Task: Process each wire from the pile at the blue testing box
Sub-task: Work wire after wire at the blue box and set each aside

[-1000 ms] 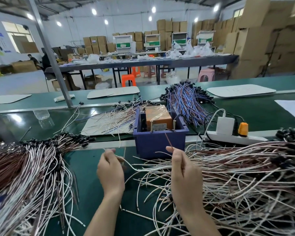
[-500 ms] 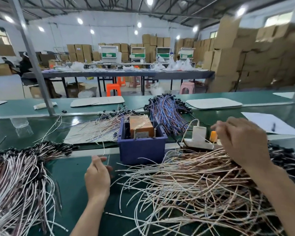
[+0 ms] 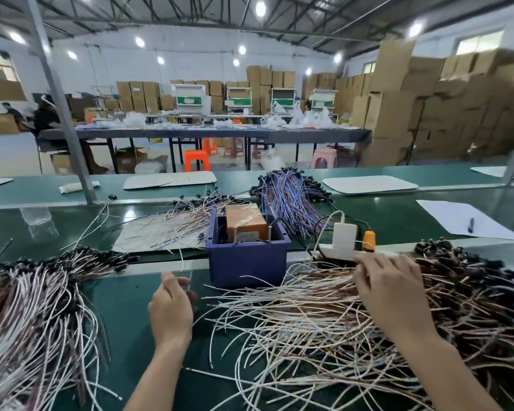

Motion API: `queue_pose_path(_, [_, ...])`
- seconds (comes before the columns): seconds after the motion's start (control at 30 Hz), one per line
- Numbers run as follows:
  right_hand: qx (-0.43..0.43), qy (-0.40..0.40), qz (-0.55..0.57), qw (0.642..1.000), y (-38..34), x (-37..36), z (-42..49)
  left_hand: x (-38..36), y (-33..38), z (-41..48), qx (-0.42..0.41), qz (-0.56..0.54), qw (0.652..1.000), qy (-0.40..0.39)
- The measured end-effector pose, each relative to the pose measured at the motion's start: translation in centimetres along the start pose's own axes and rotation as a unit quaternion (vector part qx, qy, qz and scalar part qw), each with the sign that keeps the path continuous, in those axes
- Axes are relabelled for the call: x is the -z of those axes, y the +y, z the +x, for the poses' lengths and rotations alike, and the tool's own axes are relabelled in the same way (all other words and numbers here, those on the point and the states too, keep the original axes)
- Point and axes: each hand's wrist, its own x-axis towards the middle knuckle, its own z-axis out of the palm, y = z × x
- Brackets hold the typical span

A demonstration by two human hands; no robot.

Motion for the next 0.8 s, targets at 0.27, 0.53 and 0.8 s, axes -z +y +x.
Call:
queue_pose_path(0.27, [-0.017, 0.028, 0.016, 0.999, 0.5, 1.0, -1.1, -0.1, -0.1, 0.0, 0.013, 0.020, 1.000, 0.000])
queue_pose_path(0.53, [0.007, 0.002, 0.083, 0.996, -5.0, 2.2, -1.3, 1.2, 2.1, 1.1, 0.057, 0.025, 0.984, -0.169])
queue_pose_path(0.8, [0.044, -0.154, 0.187, 0.969, -13.0, -3.2, -6.1, 10.9, 2.5, 8.7, -0.118, 0.555, 0.820, -0.079])
